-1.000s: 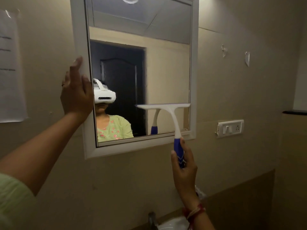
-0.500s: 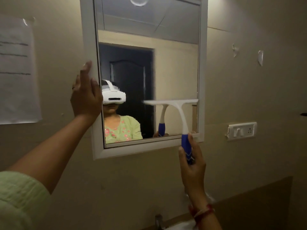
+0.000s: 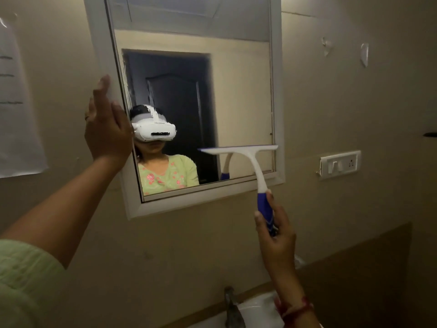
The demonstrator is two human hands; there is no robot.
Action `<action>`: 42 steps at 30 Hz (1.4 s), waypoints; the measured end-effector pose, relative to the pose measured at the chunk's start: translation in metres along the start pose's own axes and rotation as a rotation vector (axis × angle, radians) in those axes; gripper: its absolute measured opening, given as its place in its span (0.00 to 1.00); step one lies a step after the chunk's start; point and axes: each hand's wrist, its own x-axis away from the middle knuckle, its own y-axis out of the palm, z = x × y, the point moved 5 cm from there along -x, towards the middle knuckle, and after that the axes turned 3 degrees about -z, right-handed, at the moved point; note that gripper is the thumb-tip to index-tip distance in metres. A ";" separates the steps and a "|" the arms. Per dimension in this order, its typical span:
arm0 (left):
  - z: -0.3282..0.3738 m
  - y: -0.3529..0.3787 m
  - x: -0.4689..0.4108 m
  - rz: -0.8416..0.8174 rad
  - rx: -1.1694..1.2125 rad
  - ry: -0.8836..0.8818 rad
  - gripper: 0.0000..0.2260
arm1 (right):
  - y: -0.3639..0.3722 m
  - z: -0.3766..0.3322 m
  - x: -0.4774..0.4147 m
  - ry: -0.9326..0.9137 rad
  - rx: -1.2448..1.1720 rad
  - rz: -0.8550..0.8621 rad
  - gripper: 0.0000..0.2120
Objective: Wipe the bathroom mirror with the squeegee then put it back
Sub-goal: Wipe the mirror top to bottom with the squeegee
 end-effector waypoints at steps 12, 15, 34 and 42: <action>0.004 -0.002 -0.002 0.042 0.021 0.045 0.18 | 0.000 0.037 0.047 0.143 -0.016 0.013 0.24; 0.004 -0.002 -0.001 0.046 0.021 0.041 0.18 | 0.000 0.022 0.037 0.095 -0.029 0.024 0.24; 0.002 0.000 0.001 0.059 -0.043 0.055 0.17 | -0.008 0.051 0.054 0.090 0.104 -0.027 0.27; 0.003 -0.001 0.002 0.057 -0.035 0.052 0.18 | -0.011 0.030 0.056 0.099 0.121 -0.027 0.25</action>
